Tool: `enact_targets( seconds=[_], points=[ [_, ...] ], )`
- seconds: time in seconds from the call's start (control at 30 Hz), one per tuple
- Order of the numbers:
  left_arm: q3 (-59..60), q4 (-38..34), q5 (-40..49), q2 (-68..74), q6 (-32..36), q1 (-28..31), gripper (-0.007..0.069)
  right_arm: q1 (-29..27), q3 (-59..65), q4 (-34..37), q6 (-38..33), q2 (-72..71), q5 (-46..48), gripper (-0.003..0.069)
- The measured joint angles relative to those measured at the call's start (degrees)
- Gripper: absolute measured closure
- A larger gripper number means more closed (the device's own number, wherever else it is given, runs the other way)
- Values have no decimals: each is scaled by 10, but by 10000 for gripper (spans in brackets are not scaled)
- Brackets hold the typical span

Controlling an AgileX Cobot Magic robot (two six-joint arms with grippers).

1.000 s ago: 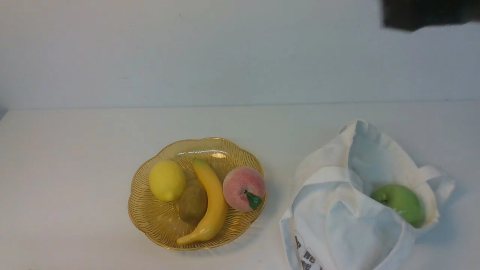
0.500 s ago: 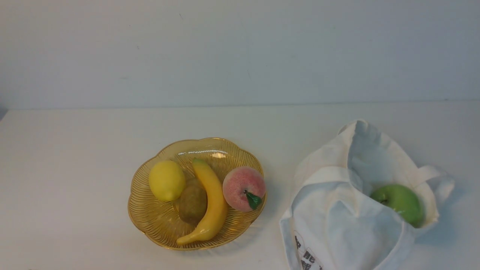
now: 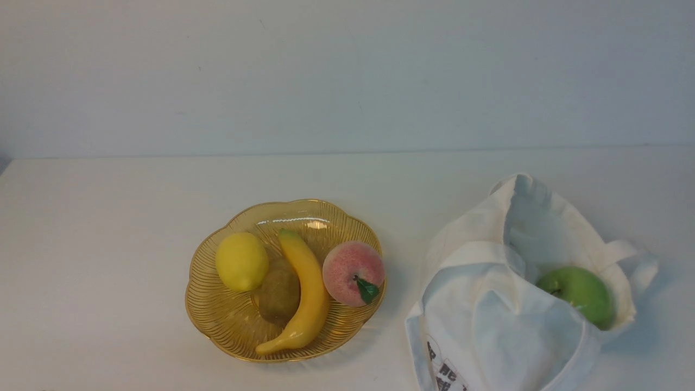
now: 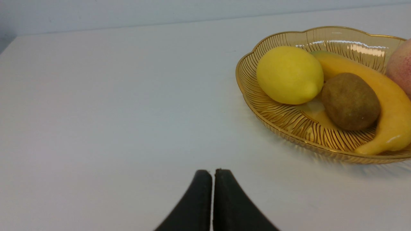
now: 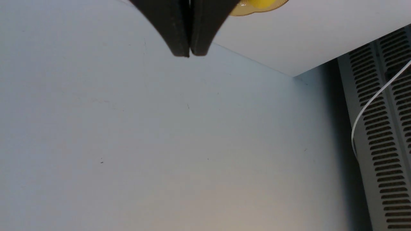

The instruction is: Take the fruit out of the cloth bag on the white table and place them on a plate.

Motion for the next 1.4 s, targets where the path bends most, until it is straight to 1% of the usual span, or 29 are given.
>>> enact_targets(
  seconds=[0.33,0.4,0.43,0.47,0.5,0.57,0.6,0.63,0.67,0.7,0.73,0.77,0.93,1.0,1.03,1.17,1.27,1.4],
  points=[
    [0,0,0,0,0,0,632,-3,8,35,0,-1,-9,671],
    [0,0,0,0,0,0,632,-39,38,40,-2,-15,-38,671],
    [0,0,0,0,0,0,632,-39,38,41,-2,-16,-38,671],
    [0,0,0,0,0,0,632,-67,64,43,-2,-26,-59,671],
    [0,0,0,0,0,0,632,-79,71,44,-2,-29,-69,671],
    [0,0,0,0,0,0,632,-128,121,46,-2,-50,-105,671],
    [0,0,0,0,0,0,632,-147,149,45,-2,-62,-124,671],
    [0,0,0,0,0,0,632,-154,154,45,-2,-64,-130,671],
    [0,0,0,0,0,0,632,-186,198,39,-3,-84,-153,671],
    [0,0,0,0,0,0,632,-200,224,37,-3,-95,-162,671],
    [0,0,0,0,0,0,632,-203,224,36,-3,-95,-162,671],
    [0,0,0,0,0,0,632,-229,266,32,-3,-116,-173,671],
    [0,0,0,0,0,0,632,-288,371,30,-3,-176,-182,671],
    [0,0,0,0,0,0,632,-327,447,30,-3,-226,-183,671],
    [0,0,0,0,0,0,632,-339,467,29,-3,-240,-183,671],
    [0,0,0,0,0,0,632,-371,540,28,-3,-264,-179,671],
    [0,0,0,0,0,0,632,-376,547,28,-3,-264,-145,671],
    [0,0,0,0,0,0,632,-376,546,26,-3,-264,-140,671]
  ],
)
